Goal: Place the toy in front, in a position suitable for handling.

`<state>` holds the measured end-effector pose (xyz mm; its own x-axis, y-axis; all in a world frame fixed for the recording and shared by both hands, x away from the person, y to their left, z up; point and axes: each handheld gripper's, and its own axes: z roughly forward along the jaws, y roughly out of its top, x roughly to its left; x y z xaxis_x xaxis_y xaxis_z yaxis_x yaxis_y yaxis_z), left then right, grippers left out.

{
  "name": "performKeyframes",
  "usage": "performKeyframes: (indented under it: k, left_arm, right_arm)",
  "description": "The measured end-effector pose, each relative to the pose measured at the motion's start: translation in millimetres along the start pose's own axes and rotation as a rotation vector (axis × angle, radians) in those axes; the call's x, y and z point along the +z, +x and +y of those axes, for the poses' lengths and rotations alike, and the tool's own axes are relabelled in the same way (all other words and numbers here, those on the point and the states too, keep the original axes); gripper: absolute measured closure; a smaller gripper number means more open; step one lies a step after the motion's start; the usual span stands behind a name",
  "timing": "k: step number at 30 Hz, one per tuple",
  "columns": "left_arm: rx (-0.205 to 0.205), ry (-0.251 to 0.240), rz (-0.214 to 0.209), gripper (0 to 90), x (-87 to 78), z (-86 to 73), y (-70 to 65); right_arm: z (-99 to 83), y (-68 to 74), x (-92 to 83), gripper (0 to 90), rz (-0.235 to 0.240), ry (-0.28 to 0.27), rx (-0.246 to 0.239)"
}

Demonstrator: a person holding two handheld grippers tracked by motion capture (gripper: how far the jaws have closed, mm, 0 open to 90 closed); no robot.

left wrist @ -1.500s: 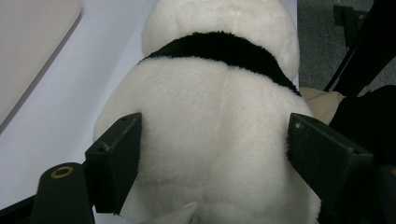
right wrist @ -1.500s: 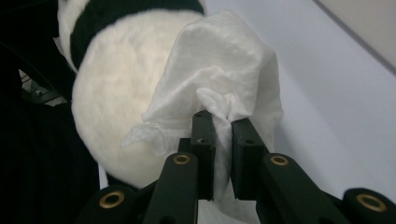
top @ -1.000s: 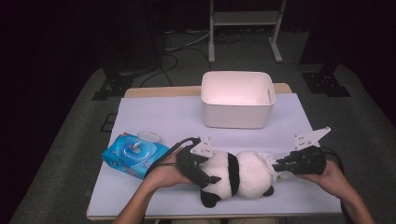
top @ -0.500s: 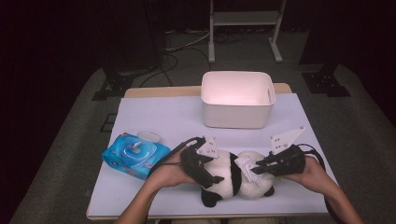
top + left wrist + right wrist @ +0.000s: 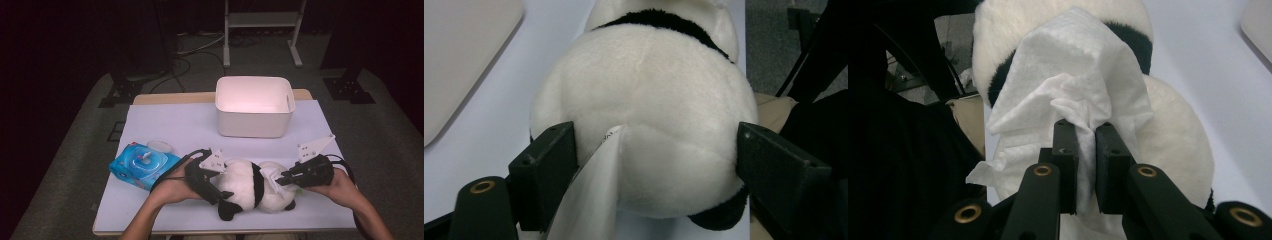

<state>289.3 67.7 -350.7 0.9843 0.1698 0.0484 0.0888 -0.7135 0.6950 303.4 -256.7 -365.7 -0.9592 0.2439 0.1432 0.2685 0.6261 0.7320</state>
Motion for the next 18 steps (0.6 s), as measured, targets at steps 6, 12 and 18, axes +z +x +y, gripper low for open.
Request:
performKeyframes:
  k: [6,12,18]
  left_arm:
    - [0.011,-0.003,-0.002,21.3,7.1,4.0,-0.3]
    - [0.025,-0.009,0.008,21.5,15.2,12.3,-1.6]
    - [0.023,-0.008,0.019,21.4,19.9,14.7,-3.9]
  right_arm:
    - [-1.8,-2.1,-3.1,80.7,-0.007,0.011,0.003]
    - [-3.1,-2.0,-7.6,80.6,-0.032,0.043,0.001]
    - [3.0,6.7,-2.7,80.5,-0.034,0.026,-0.035]
